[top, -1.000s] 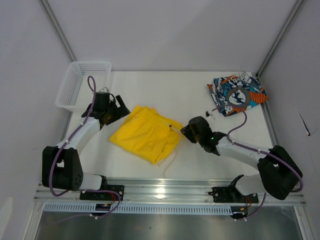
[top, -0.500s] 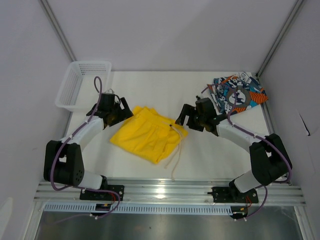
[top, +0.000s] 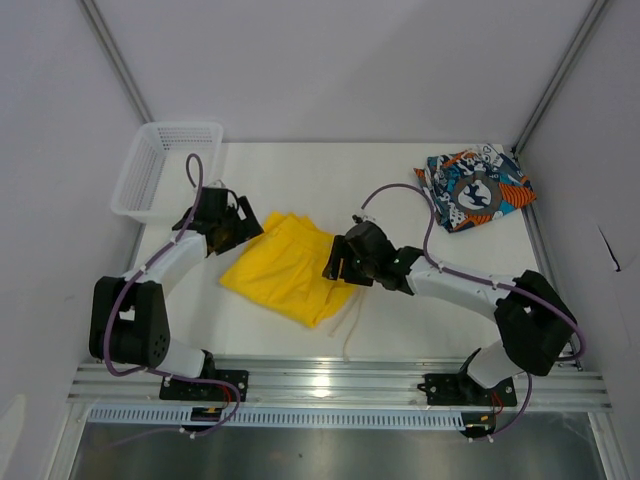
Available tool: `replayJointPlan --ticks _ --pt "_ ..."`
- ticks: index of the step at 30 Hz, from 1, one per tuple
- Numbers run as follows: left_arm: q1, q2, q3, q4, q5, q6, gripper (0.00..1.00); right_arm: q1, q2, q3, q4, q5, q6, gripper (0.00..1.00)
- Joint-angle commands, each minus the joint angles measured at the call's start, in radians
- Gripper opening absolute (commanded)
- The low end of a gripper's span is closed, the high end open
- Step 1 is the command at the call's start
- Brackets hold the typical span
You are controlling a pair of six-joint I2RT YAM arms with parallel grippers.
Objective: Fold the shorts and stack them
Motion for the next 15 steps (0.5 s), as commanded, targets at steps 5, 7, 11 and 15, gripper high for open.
replayJointPlan --ticks 5,7,11,15 --pt "0.012 0.026 0.01 0.032 -0.005 0.011 0.9 -0.013 0.129 0.072 0.09 0.01 0.024 0.6" --pt "0.013 0.025 0.01 0.031 -0.008 0.013 0.9 -0.015 0.163 0.08 0.106 0.001 0.029 0.59" --pt "0.013 0.02 0.01 0.028 -0.008 0.013 0.9 -0.015 0.206 0.083 0.113 -0.001 0.038 0.57" --pt "0.013 0.023 0.008 0.031 -0.01 0.014 0.9 -0.016 0.229 0.072 0.141 -0.01 0.047 0.48"
